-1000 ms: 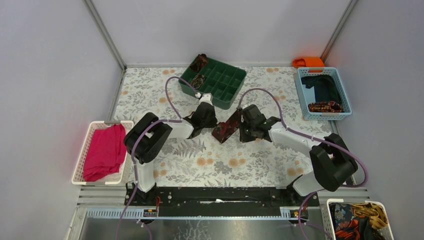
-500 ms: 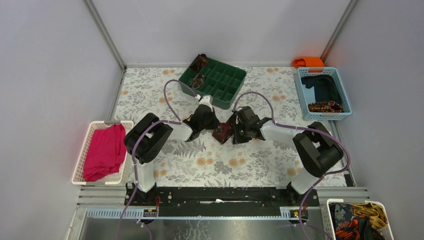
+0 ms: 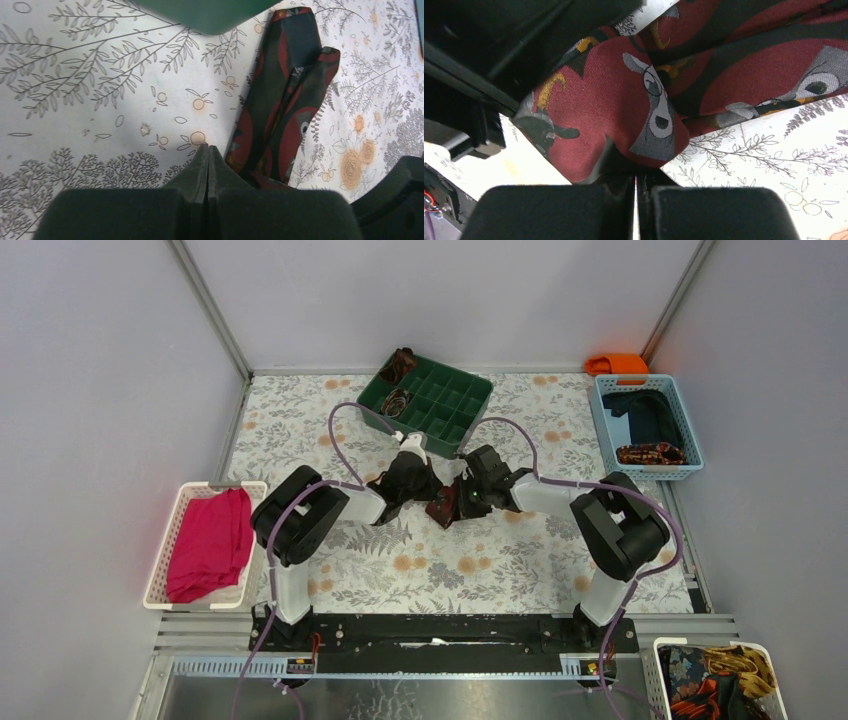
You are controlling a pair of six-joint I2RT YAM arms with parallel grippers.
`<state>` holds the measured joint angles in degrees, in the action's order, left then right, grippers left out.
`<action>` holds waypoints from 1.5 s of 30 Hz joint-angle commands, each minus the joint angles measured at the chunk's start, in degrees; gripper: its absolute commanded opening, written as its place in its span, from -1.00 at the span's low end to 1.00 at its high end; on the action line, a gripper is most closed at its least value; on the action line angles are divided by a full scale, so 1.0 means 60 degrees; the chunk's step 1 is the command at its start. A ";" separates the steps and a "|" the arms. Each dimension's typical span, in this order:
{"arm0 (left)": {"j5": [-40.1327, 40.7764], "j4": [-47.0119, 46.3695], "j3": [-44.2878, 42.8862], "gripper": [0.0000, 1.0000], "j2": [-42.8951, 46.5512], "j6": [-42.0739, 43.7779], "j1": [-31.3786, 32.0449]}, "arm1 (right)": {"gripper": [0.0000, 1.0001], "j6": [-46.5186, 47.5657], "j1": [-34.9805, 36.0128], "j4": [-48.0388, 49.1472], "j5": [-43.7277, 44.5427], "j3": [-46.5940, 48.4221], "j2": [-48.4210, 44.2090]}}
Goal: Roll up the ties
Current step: Roll the tie at the center of the board.
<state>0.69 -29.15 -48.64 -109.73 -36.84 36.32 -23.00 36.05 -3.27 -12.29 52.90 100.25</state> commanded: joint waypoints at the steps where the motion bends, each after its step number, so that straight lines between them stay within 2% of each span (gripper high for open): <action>1: -0.0585 0.0241 0.0258 -1.00 -0.0542 -0.0145 0.0262 | -1.00 -0.0168 0.0012 0.0094 -0.0235 0.0426 0.0382; 8: -0.0914 -0.0025 0.0464 -1.00 -0.0795 -0.0305 0.0363 | -1.00 -0.0173 0.0030 0.0159 -0.0298 0.0484 0.0567; 11: -0.0660 0.0203 0.0479 -1.00 -0.0793 -0.0216 0.0350 | -1.00 -0.0140 0.0026 0.0147 -0.0283 0.0499 0.0592; 22: 0.3239 0.3087 -0.0293 -1.00 0.0178 0.0368 0.0188 | -1.00 -0.0157 0.0126 0.0074 0.0169 -0.0187 -0.0451; 26: 0.3781 0.3661 -0.0362 -1.00 0.0555 0.0462 0.0184 | -1.00 -0.0142 0.0144 0.0040 0.0405 -0.0628 -0.0814; 30: 0.3587 0.4131 -0.0447 -1.00 0.0631 0.0537 0.0186 | -1.00 -0.0165 0.0156 0.0055 0.0467 -0.1014 -0.0902; 37: 0.1808 0.4082 -0.0451 -1.00 0.0480 0.0689 0.0298 | -1.00 -0.0137 0.0176 0.0131 0.0471 -0.0972 -0.0651; 45: 0.0985 0.4025 -0.0204 -1.00 0.0514 0.0713 0.1088 | -1.00 -0.0216 0.0213 0.0253 0.0138 -0.0575 -0.0232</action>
<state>12.40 -11.20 -51.77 -105.21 -33.85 40.21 -24.16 36.60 -0.84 -11.68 48.07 96.77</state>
